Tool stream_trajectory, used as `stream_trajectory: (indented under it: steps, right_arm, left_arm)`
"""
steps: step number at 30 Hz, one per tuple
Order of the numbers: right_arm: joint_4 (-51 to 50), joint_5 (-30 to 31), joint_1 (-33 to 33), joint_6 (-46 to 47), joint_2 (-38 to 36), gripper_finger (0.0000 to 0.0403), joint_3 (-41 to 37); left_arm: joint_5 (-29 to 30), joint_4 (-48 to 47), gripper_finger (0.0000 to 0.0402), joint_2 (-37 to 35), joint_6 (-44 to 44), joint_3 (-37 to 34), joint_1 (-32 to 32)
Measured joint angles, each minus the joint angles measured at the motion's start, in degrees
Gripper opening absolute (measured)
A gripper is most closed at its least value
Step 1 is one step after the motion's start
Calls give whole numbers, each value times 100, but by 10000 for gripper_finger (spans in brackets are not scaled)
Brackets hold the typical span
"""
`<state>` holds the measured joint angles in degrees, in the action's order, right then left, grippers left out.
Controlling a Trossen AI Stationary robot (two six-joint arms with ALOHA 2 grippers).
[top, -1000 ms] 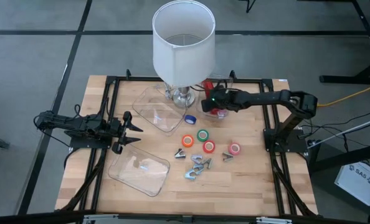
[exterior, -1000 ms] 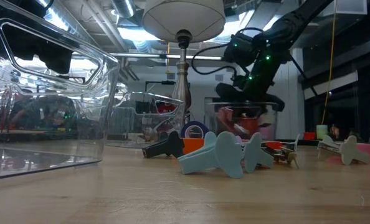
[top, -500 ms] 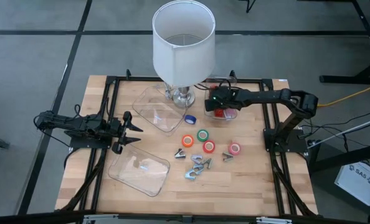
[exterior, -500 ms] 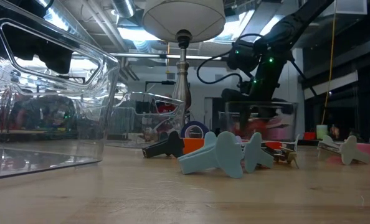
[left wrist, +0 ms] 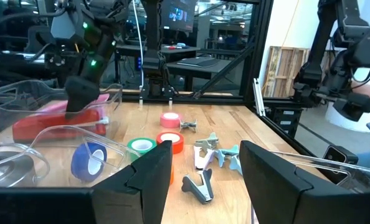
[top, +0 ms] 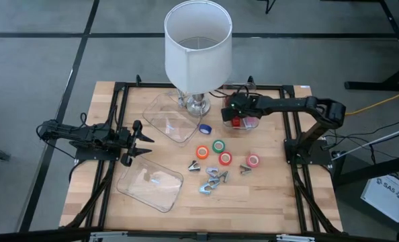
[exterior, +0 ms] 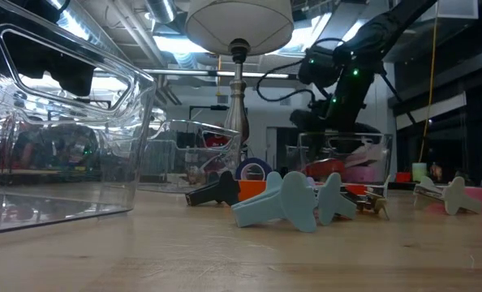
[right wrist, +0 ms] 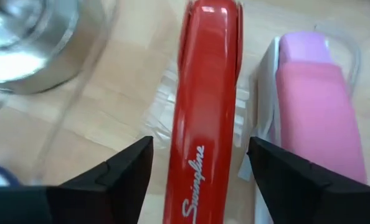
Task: Pick and place Stapler, Stapler remover, tape
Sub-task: Adjust the transparent bins
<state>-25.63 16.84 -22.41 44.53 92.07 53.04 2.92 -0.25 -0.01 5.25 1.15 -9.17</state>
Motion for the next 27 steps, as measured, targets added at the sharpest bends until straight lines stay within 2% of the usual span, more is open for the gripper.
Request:
stream_trajectory:
  steps: [9, 15, 19, 23, 27]
  right_arm:
    - [-187, -39, 141, -152, -686, 241, -1]
    - [2, 330, 572, -151, -1173, 232, -2]
    - [459, 354, 962, -216, -1301, 222, -2]
    - [882, 399, 1354, -358, -1301, 200, -2]
    - [1138, 452, 1698, -454, -1301, 160, -2]
  left_arm:
    - [1, 0, 185, 0, 0, -1, -1]
    - [0, 0, 185, 0, -1, 0, 0]
    - [0, 0, 185, 0, 0, 0, 0]
    - [0, 0, 185, 0, 0, -2, -1]
    - [1, 0, 185, 0, 0, -2, -2]
